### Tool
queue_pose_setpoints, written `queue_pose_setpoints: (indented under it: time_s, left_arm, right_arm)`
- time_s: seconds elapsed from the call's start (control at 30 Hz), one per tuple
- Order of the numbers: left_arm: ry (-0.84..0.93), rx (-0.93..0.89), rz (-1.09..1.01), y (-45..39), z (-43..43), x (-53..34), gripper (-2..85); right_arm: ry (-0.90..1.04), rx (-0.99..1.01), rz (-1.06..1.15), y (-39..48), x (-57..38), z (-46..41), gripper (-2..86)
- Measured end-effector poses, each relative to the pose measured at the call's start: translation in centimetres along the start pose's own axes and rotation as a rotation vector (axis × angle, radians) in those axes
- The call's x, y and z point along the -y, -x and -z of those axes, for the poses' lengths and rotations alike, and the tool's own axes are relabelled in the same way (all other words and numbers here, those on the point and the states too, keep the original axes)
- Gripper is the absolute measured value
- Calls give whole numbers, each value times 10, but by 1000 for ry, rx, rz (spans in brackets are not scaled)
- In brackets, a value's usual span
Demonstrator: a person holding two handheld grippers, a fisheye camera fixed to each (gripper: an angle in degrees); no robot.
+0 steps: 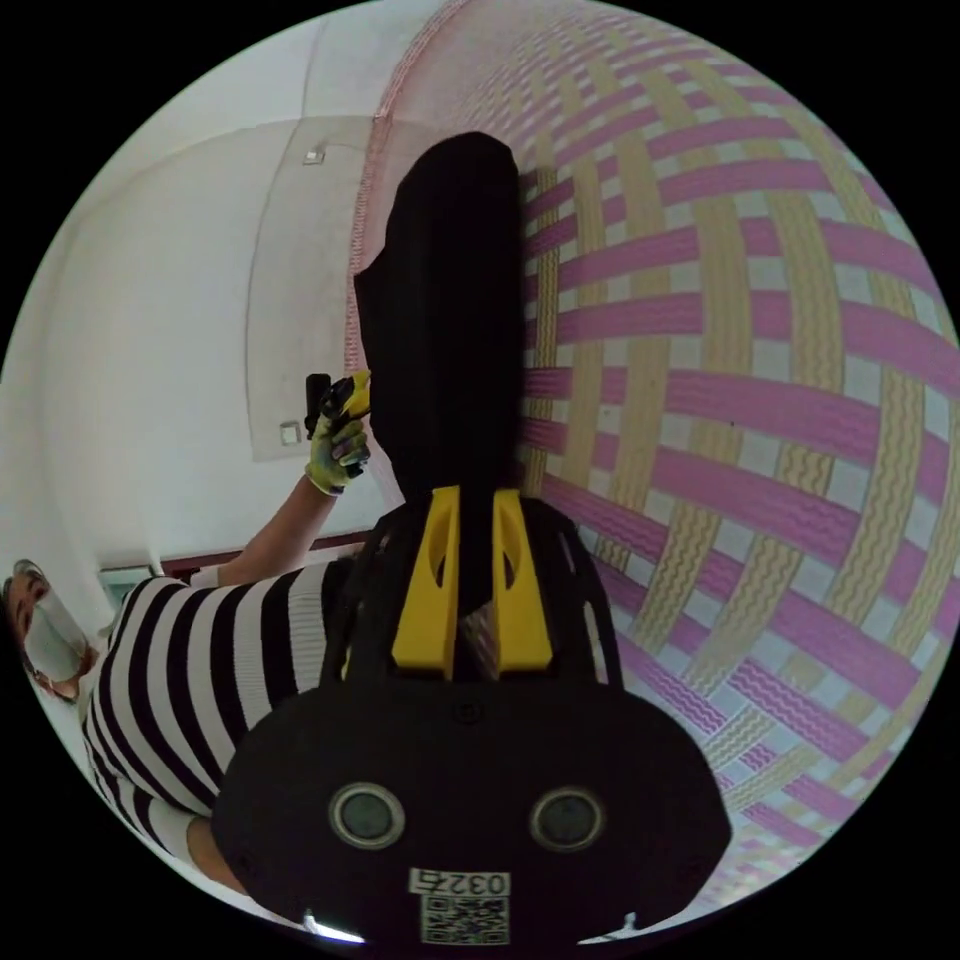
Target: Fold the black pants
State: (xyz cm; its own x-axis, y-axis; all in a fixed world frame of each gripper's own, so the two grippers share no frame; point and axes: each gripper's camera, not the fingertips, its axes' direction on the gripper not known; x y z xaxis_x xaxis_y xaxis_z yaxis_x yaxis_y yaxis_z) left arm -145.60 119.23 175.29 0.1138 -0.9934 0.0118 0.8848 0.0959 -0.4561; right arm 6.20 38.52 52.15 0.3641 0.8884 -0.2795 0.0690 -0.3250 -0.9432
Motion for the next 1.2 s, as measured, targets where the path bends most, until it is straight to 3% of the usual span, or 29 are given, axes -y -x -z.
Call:
queue_pose_setpoints:
  time_s: [0.2, 0.27, 0.33, 0.43, 0.53, 0.87, 1.07, 1.2]
  left_arm:
    - [149, -17, -54, -18, -29, -12, 36]
    - [246, -90, -106, -34, -57, -25, 39]
    - [236, -119, -105, -39, -67, -31, 45]
    - [88, -200, 1, -27, -61, -28, 63]
    - [28, -131, 20, -29, -52, -14, 86]
    - [320, -132, -12, -45, -79, 73, 139]
    - [310, -292, -15, -26, -83, 82, 165]
    - [310, -251, -50, -29, -94, 86, 162]
  right_arm:
    - [-149, -30, -40, -9, -31, 42, 39]
    - [-263, -39, -135, -32, -55, 75, 39]
    - [-328, 20, -202, -50, -72, 95, 40]
    - [-331, 26, -238, -62, -88, 108, 46]
    - [-336, 45, -234, -63, -93, 107, 49]
    - [-303, 50, -179, -69, -101, 106, 65]
    - [-290, 103, -140, -85, -118, 111, 78]
    - [-242, 104, -123, -94, -126, 110, 96]
